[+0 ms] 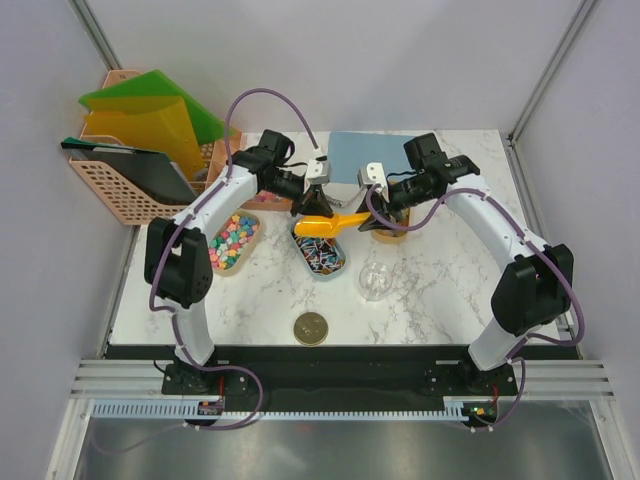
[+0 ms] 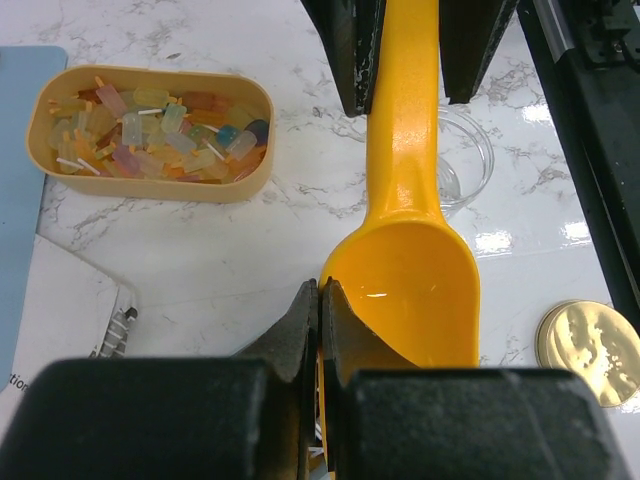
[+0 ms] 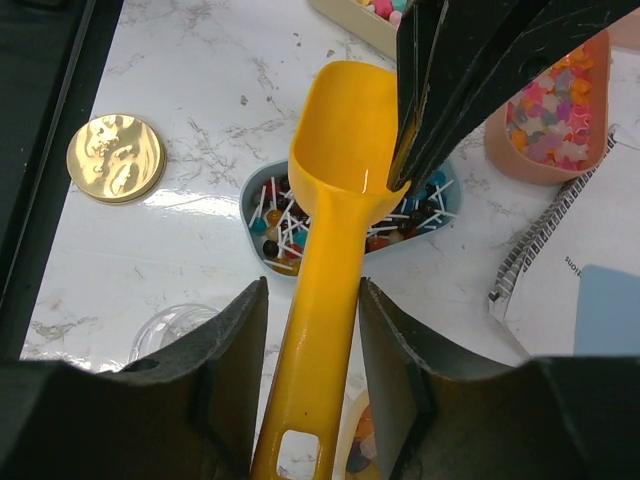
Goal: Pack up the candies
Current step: Pick up the spatula from the center of the board, then adjust the storage box at the center of the board.
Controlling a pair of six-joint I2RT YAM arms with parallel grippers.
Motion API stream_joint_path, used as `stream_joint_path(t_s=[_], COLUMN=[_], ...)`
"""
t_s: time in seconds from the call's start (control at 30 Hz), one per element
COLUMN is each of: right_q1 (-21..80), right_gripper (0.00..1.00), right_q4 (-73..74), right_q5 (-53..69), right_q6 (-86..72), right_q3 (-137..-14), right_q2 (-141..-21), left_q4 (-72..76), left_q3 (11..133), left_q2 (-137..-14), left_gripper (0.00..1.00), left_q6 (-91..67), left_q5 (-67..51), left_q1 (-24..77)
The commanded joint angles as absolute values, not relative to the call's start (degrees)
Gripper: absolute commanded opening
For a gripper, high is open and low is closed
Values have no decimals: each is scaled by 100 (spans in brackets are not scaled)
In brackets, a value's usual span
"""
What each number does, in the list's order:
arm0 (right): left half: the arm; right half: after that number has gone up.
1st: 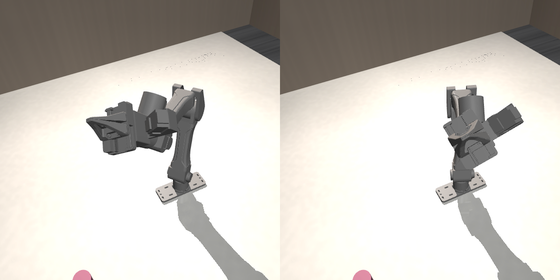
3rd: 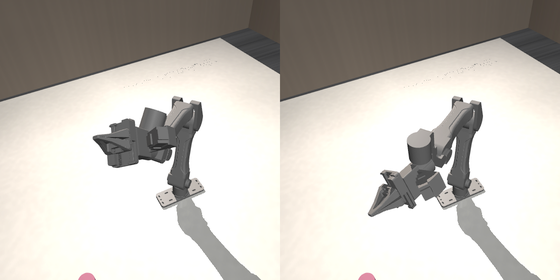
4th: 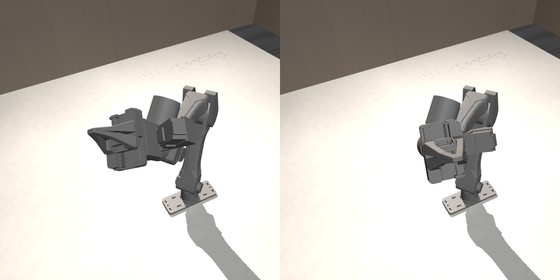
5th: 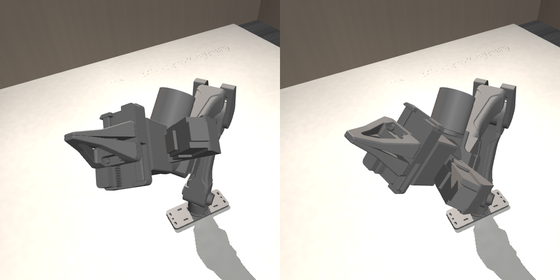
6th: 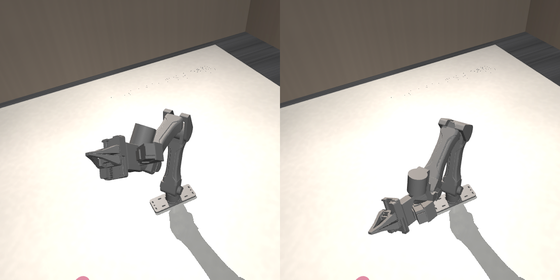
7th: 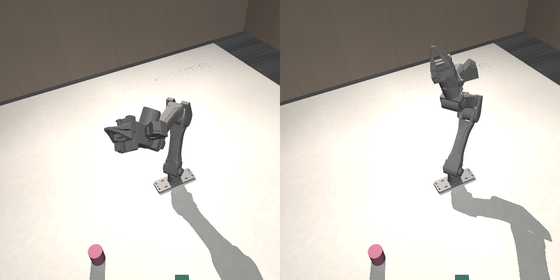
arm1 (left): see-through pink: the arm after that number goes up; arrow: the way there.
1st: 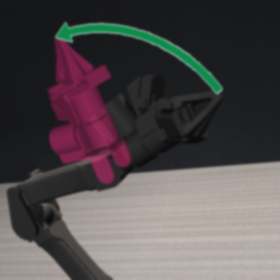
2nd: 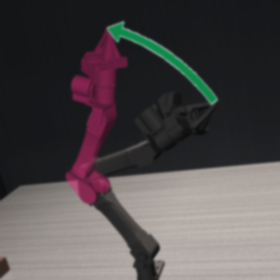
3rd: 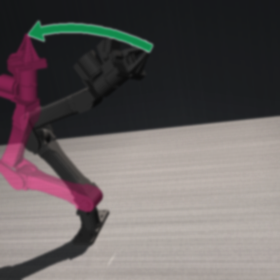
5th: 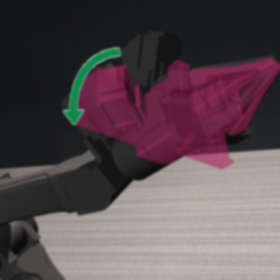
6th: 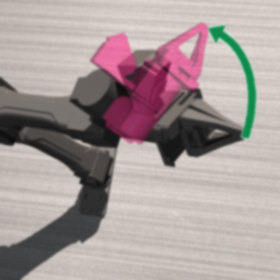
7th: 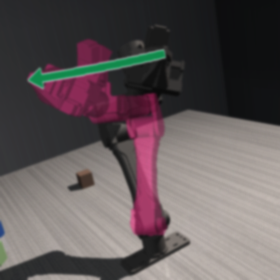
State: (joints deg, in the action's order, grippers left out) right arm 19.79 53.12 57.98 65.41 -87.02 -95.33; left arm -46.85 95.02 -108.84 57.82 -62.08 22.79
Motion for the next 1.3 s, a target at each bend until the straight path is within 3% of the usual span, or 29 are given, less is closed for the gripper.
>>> stream_joint_path(t_s=[0.0, 0.2, 0.3, 0.37, 0.4, 0.5, 0.63, 0.77, 0.83, 0.93, 0.97, 1.0, 1.27], right_q1=[2048, 2109, 2153, 2171, 2171, 2075, 1794, 1635, 1591, 1416, 1380, 1354, 1090], right_gripper=[47, 29, 12, 0, 0, 0, 0, 0, 0, 0, 0, 0, 0], right_q4=[5256, 5265, 5256, 5282, 5282, 5265, 5011, 4808, 4764, 4448, 4169, 4079, 3665], right_q5=[5968, 5705, 5476, 5257, 5151, 4729, 4422, 3719, 3455, 3270, 3183, 3025, 2540], right_q6=[6495, 6328, 6241, 6135, 5969, 5670, 4943, 4299, 4219, 4087, 3965, 3929, 3437], right_q3=[-8974, -9053, -9070, -9114, -9166, -9228, -9211, -9307, -9308, -9018, -8904, -8747, -8649], right_q2=[-9545, -9615, -9668, -9721, -9738, -9800, -9721, -9642, -9502, -9151, -9062, -8914, -8684], left_q4=[-4676, -4676, -4676, -4667, -4623, -4396, -3203, -3129, -3312, -3726, -3805, -3806, -3814], left_q3=[9756, 9756, 9765, 9817, 9835, 9949, 10212, 10284, 9943, 9145, 8897, 8425, 7348], left_q2=[-10907, -10916, -10907, -10898, -10890, -10749, -10486, -10415, -10398, -10310, -10249, -10074, -9739], left_gripper=[2, 2, 2, 12, 28, 42, 48, 57, 53, 27, 10, 4, 2], left_q6=[5555, 5546, 5520, 5467, 5362, 5047, 4264, 3947, 3928, 4209, 4419, 4499, 4702], left_q5=[-6407, -6381, -6363, -6267, -6232, -6013, -4979, -3510, -2782, -2304, -2294, -2433, -3067], left_q1=[2320, 2320, 2329, 2320, 2312, 2303, 2250, 2215, 2215, 2206, 2197, 2189, 2364])
